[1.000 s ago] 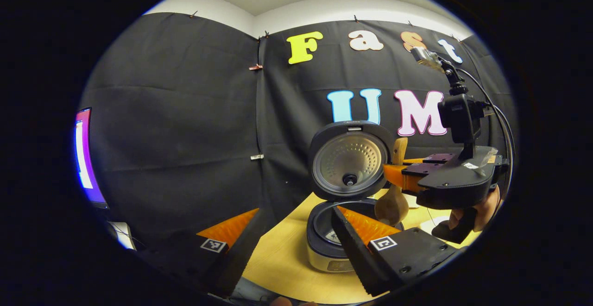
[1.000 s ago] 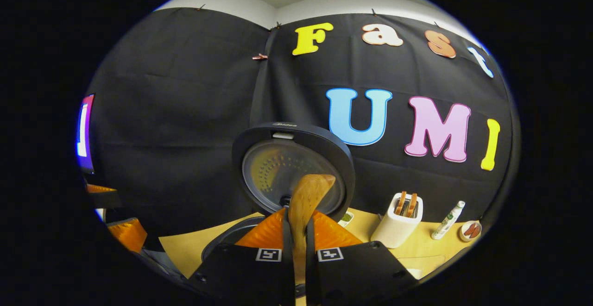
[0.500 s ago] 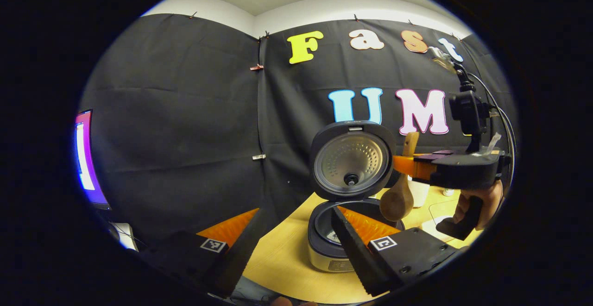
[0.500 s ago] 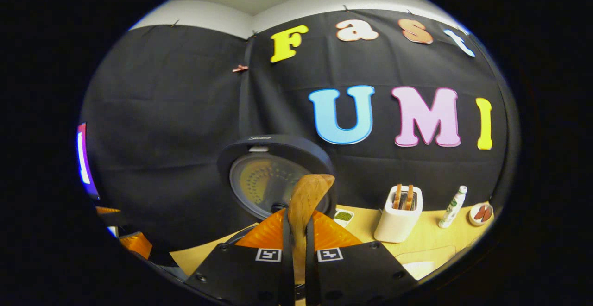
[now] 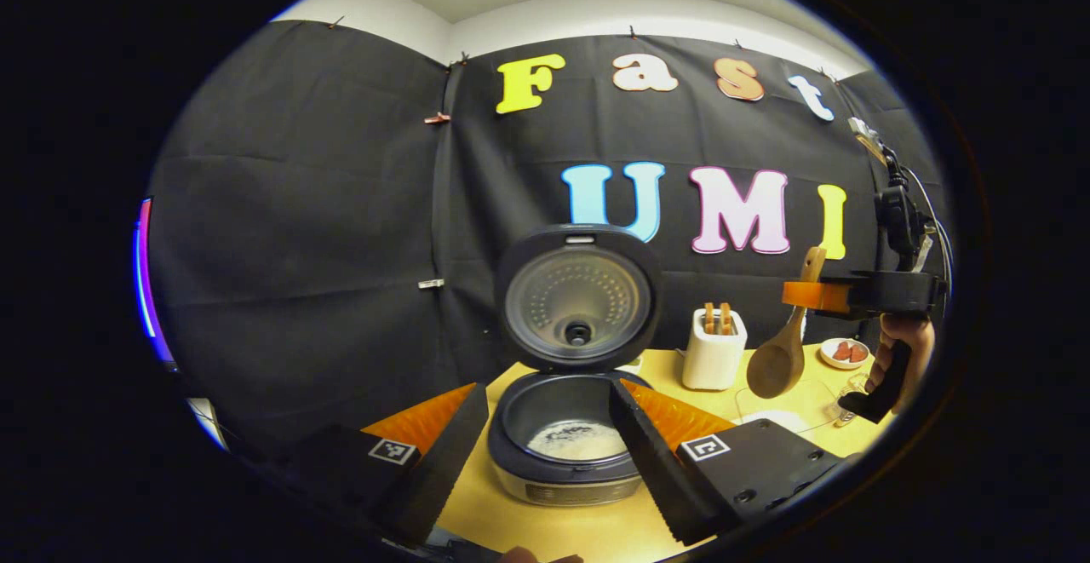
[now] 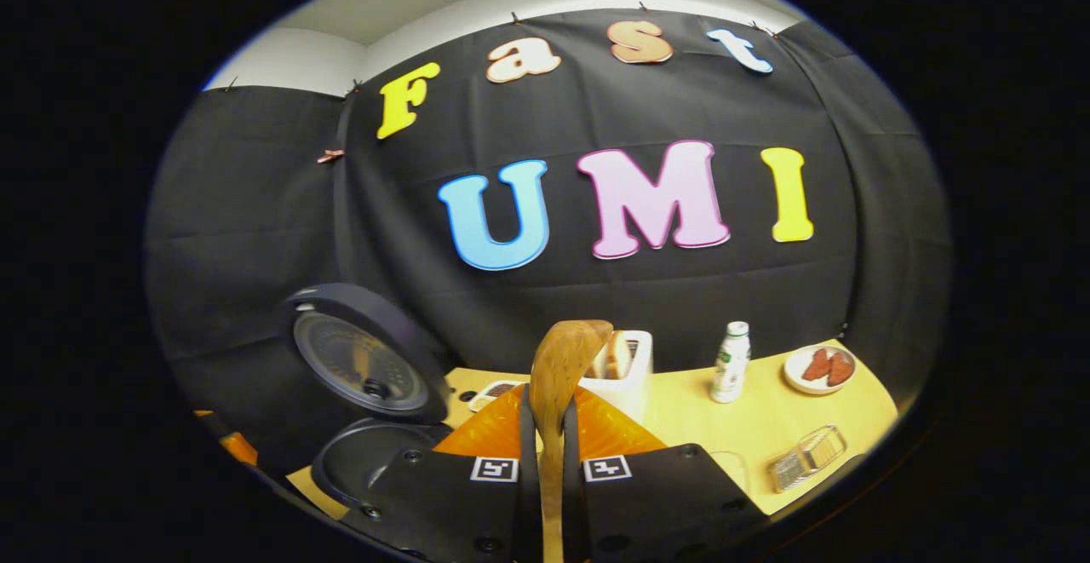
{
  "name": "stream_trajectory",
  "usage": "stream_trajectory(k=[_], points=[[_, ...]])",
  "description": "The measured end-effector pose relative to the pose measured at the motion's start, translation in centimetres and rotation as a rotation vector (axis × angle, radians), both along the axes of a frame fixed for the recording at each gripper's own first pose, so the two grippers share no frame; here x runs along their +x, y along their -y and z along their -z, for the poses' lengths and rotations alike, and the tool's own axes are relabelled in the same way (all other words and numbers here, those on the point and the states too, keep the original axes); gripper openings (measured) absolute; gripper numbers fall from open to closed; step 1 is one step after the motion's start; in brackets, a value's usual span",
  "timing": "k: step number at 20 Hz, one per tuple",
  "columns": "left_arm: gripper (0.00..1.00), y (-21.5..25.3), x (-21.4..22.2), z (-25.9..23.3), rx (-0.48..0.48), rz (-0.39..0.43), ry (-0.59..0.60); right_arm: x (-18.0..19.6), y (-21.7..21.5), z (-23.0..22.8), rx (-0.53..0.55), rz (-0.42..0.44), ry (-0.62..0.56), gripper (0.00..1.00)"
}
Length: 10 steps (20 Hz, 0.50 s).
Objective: Close the left gripper, press the button to open the rice cooker; take a wooden spoon from the chopstick holder with the right hand, scoop a spoonful of rice and pour it into the rice cooker, then put the wooden spoon back into the chopstick holder.
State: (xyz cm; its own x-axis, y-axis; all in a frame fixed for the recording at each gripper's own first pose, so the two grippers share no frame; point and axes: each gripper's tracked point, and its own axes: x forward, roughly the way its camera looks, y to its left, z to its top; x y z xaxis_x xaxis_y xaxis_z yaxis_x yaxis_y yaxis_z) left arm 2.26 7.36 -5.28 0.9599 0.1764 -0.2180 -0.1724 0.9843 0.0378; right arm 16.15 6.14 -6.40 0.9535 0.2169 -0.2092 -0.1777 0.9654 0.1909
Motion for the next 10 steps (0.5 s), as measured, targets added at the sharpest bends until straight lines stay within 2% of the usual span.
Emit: stream_trajectory(k=[6,10], points=[[0.97,6.2,0.8,-0.2,0.010,0.067,0.001,0.7,15.1,2.1,-0.053,0.212,-0.036,0.13],[0.97,9.5,1.1,-0.3,0.021,0.091,-0.003,1.0,21.5,3.8,-0.085,0.289,-0.051,0.13]])
